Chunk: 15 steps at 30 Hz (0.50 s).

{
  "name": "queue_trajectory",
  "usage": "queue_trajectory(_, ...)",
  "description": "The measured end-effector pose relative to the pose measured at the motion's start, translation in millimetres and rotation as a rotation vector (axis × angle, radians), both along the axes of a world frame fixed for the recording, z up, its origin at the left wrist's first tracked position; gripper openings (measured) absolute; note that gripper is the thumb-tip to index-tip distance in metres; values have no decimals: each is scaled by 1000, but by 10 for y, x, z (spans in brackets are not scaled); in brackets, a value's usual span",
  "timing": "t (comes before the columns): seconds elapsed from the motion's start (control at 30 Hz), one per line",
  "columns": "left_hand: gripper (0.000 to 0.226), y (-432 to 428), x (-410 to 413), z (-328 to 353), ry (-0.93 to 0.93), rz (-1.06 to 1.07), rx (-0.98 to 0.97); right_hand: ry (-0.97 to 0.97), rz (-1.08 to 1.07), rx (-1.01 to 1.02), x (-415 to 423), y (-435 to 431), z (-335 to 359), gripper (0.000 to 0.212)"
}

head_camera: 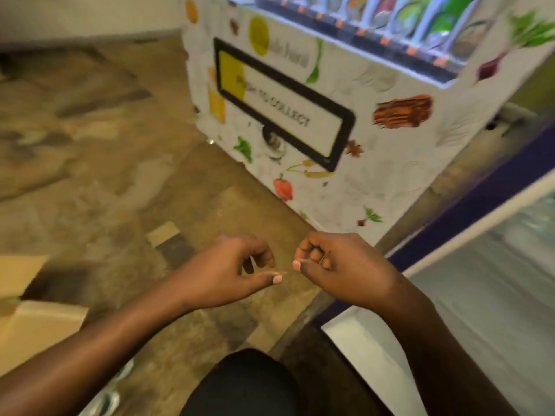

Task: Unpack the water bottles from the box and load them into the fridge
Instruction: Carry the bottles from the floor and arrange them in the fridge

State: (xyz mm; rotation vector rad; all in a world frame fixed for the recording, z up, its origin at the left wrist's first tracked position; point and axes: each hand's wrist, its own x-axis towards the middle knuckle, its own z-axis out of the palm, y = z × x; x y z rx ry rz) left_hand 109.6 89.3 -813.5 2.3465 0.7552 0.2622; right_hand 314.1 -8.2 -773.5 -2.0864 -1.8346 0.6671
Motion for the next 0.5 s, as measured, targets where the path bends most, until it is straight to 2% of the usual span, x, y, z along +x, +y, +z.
queue_trajectory(0.17,41,133,-549,-822,260,212,-80,13,62,-106,-254,366,-610,15)
queue_trajectory(0.33,61,105,-1135,-1753,624,411,-7,147,97,-218,-548,567,-1175,10)
queue_trajectory(0.5,52,15,-1523,-2249,839,559,51,182,159,-287,-791,627,-1635,7)
